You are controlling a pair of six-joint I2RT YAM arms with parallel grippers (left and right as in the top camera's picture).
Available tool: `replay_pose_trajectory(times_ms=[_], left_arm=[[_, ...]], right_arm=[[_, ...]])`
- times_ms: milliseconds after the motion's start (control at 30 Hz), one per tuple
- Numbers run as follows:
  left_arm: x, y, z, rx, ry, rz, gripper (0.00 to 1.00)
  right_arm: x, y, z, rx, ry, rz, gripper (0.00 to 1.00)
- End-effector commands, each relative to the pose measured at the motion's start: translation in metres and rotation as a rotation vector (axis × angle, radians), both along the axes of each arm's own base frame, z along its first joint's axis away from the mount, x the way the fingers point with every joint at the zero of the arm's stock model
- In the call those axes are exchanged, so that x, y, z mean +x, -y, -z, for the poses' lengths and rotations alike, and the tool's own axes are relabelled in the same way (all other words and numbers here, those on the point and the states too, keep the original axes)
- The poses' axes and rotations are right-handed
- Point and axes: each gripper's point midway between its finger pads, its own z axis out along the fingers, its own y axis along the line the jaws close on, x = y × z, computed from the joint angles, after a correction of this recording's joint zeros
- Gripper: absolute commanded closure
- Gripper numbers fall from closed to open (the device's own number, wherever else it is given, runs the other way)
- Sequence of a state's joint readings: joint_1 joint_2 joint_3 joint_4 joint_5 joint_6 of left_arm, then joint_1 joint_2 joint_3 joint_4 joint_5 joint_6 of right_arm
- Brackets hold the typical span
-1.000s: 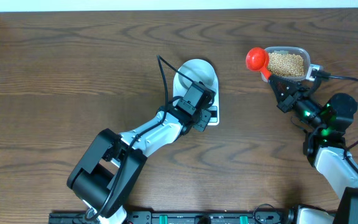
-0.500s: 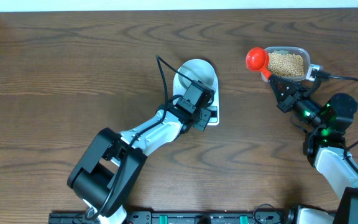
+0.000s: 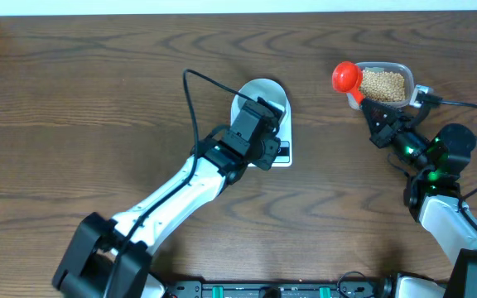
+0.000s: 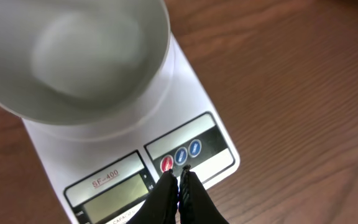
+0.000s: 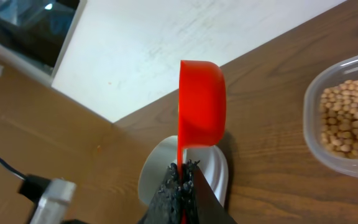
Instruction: Scoop item into bowl and weigh 50g on scale
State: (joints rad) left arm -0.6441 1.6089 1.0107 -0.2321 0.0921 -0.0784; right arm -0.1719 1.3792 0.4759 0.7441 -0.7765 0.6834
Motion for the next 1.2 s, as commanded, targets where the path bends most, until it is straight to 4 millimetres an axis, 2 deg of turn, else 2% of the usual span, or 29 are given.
replay_pose_trajectory(times_ms=[0,133,367,800,1033,1167], left_arm=[[0.001,-0.001,0.028,0.041,-0.057,-0.004,0.93],[0.003,0.000,0.051,0.063,-0.087,-0.004,0.93],[0.007,0.003,0.060,0.061,-0.086,-0.005,0.93],[0.006,0.006,0.062,0.053,-0.091,0.002,0.93],[0.005,0.004,0.086,0.080,-0.129,-0.002,0.93],[0.005,0.003,0.090,0.085,-0.138,-0.007,0.93]], right_arm=[[0.007,0.010,-0.003,-0.026,0.018,0.055,0.99],[0.010,0.015,-0.002,-0.032,0.017,0.093,0.99],[0.011,0.017,-0.002,-0.034,0.016,0.106,0.99],[0.011,0.017,-0.001,-0.033,0.009,0.106,0.99],[0.011,0.017,-0.001,-0.033,0.009,0.106,0.99],[0.011,0.017,-0.001,-0.033,0.009,0.106,0.99]])
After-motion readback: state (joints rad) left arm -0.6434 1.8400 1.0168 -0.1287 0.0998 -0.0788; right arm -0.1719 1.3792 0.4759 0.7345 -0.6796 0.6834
